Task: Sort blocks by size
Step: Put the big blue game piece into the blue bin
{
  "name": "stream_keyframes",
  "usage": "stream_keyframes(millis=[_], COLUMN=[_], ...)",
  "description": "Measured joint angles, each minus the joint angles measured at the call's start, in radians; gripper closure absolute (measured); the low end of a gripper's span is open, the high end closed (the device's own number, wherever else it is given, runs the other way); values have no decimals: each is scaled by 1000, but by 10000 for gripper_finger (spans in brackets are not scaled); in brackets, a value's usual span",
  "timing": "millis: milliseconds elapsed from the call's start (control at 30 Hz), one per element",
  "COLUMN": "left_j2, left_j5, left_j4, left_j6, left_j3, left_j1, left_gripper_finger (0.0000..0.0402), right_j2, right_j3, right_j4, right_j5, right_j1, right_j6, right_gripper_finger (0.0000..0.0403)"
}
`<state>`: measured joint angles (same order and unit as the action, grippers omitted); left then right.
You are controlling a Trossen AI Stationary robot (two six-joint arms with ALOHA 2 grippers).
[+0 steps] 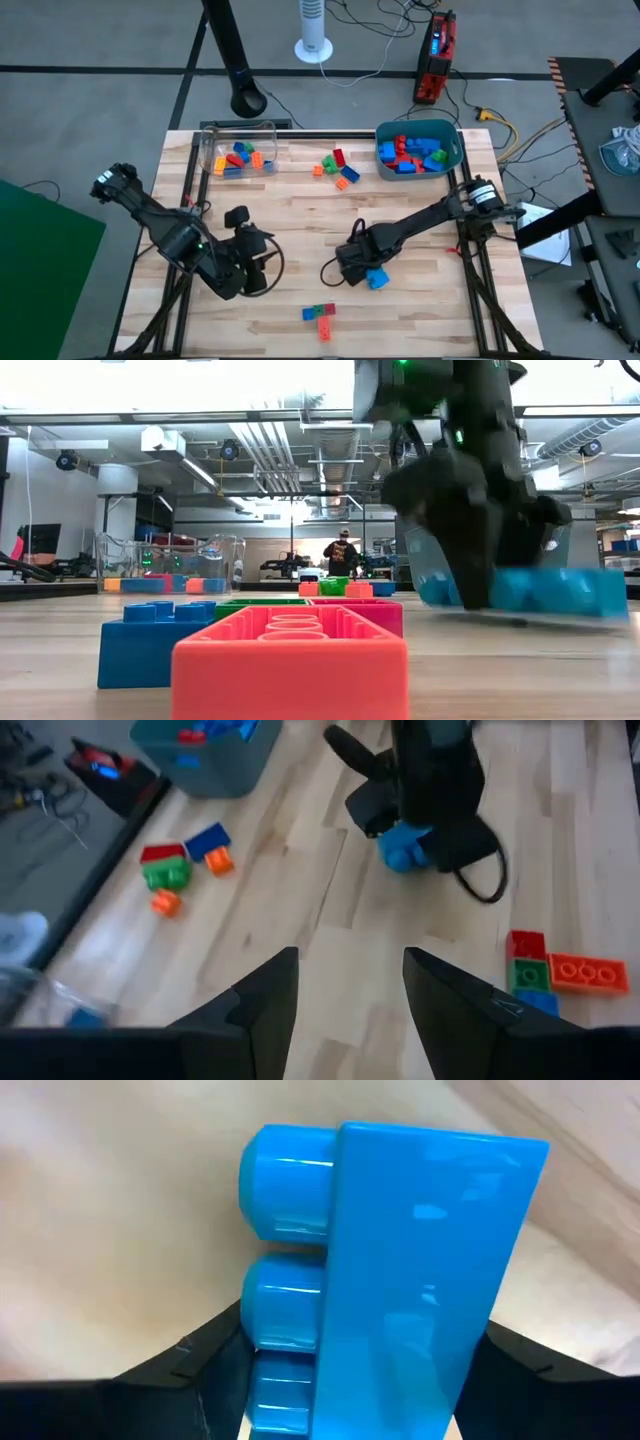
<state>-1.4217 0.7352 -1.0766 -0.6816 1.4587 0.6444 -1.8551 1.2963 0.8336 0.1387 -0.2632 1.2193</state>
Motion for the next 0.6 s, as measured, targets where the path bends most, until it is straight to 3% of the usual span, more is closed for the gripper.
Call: stream_keyframes(millis=[133,267,400,600], left_j2=[1,1,1,1], left_j5=[-1,-1,-1,-2], left_j4=[-24,-47,-52,-57], left_j6=[51,70,55,5], left_j3=[63,107,138,151], left_j1=[-24,-48,-75,-105], left_gripper_finger=[237,247,248,248], right_j2=[115,218,331,402], right_j3=[58,100,145,163], right_j4=[32,101,240,413], right_j5=[-29,-157,-233,-352], right_j1=[50,173,380,753], right_j6=[-62,-154,-274,-455], right_gripper_finger=[151,151,151,151])
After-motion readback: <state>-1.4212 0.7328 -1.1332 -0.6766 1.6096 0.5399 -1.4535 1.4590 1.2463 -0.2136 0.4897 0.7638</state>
